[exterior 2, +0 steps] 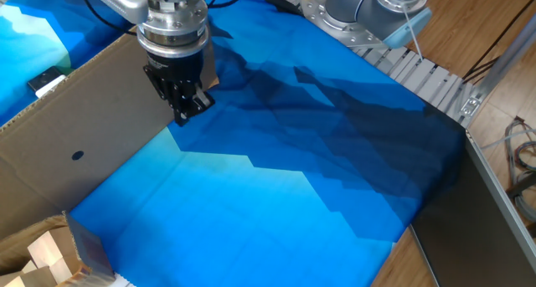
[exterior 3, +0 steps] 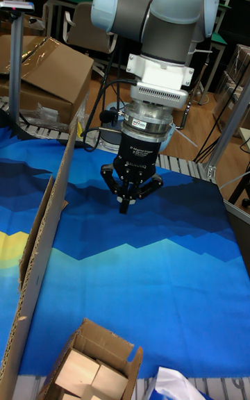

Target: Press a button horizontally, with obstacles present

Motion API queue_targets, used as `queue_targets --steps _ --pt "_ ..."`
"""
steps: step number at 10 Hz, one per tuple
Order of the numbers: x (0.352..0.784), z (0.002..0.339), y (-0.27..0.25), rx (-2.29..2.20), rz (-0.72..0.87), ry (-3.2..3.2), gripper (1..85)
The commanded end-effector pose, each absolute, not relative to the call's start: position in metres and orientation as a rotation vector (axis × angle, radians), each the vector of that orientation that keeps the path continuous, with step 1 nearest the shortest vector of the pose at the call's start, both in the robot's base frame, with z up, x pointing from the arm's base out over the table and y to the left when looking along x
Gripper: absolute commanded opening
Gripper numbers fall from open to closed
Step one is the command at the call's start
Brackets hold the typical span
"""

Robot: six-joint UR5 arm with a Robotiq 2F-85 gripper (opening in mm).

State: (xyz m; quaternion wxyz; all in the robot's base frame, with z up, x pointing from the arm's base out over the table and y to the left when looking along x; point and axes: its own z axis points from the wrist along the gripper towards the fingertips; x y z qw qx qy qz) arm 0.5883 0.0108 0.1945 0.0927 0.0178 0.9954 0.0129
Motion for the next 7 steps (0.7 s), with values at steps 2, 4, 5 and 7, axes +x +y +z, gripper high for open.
queue_targets --steps 2,4,5,7 --pt "0.585 0.195 0.013 0.01 0.052 2.967 1.0" --pt "0.569 0.193 0.015 0.027 0.066 3.029 1.0" --pt "0.563 0.204 0.017 0.045 0.057 3.043 1.0" --pt "0.555 0.224 0.026 0.064 0.065 3.055 1.0"
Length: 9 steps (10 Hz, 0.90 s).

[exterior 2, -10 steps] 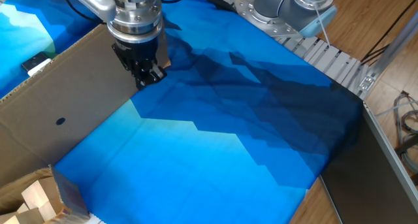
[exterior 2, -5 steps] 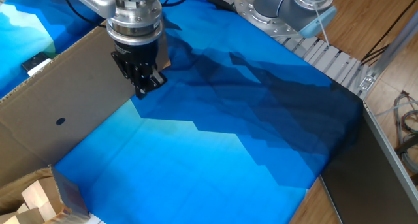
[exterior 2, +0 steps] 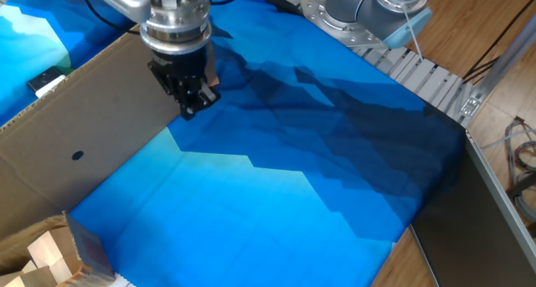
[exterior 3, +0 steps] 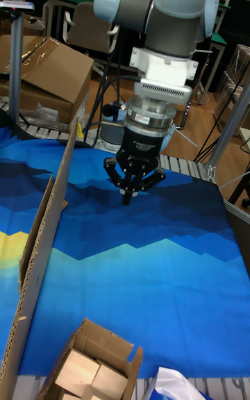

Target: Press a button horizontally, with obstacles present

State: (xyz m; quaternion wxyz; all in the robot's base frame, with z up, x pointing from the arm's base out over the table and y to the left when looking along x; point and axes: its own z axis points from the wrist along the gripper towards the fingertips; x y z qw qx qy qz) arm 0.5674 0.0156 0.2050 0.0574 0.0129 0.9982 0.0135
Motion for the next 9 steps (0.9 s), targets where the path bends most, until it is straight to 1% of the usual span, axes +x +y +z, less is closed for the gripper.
queue_targets --steps 1,3,4,5,7,9 --pt "0.555 0.231 0.029 0.066 0.065 3.057 1.0" --pt "0.556 0.24 0.036 0.066 0.063 3.063 1.0" --pt "0.559 0.24 0.037 0.061 0.056 3.063 1.0" --pt "0.563 0.228 0.034 0.033 0.057 3.063 1.0" --pt "0.572 0.227 0.051 0.001 0.157 3.029 1.0" --pt "0.589 0.23 0.052 -0.021 0.158 2.962 1.0"
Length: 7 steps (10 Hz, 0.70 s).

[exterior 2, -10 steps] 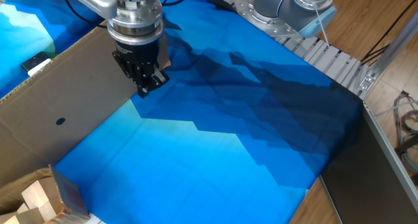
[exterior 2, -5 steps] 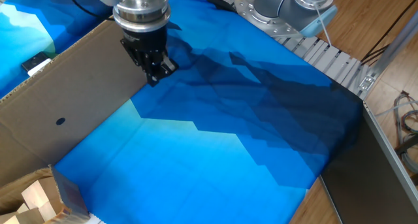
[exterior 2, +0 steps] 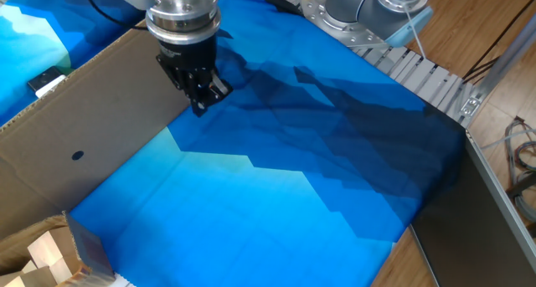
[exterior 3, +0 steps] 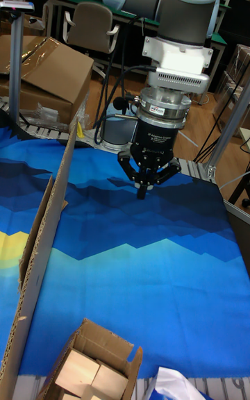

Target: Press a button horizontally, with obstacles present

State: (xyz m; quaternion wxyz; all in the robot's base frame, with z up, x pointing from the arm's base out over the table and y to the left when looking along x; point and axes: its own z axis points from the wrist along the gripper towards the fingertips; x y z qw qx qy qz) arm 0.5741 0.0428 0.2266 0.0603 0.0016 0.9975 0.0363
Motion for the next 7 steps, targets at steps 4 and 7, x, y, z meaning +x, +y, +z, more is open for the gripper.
queue_targets --steps 4,7 --pt "0.616 0.235 0.039 -0.074 0.073 2.86 1.0" --pt "0.601 0.231 0.039 -0.066 0.078 2.917 1.0"
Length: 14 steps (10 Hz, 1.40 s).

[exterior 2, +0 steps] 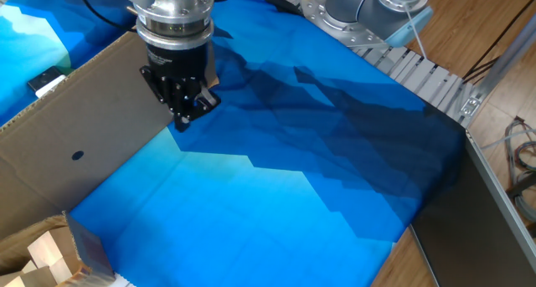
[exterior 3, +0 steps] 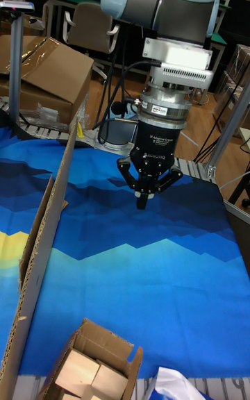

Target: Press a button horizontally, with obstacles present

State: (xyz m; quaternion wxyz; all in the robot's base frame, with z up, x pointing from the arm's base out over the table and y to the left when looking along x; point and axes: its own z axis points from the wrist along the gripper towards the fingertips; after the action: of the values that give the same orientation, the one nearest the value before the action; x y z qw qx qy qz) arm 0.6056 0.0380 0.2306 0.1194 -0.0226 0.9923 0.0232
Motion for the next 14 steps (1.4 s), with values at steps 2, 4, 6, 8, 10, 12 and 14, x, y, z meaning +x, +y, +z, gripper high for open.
queue_targets --steps 2,4,6,8,10,12,14 --pt "0.576 0.254 0.042 -0.044 0.097 3.0 1.0" --pt "0.557 0.298 0.042 -0.031 0.091 3.051 1.0" --pt "0.551 0.319 0.038 -0.027 0.033 3.059 1.0" --pt "0.548 0.329 0.043 -0.018 0.017 3.073 1.0" --pt "0.548 0.33 0.058 -0.042 0.087 3.072 1.0" --pt "0.548 0.331 0.064 -0.029 0.123 3.071 1.0" --pt "0.553 0.33 0.044 0.225 0.018 3.05 1.0"
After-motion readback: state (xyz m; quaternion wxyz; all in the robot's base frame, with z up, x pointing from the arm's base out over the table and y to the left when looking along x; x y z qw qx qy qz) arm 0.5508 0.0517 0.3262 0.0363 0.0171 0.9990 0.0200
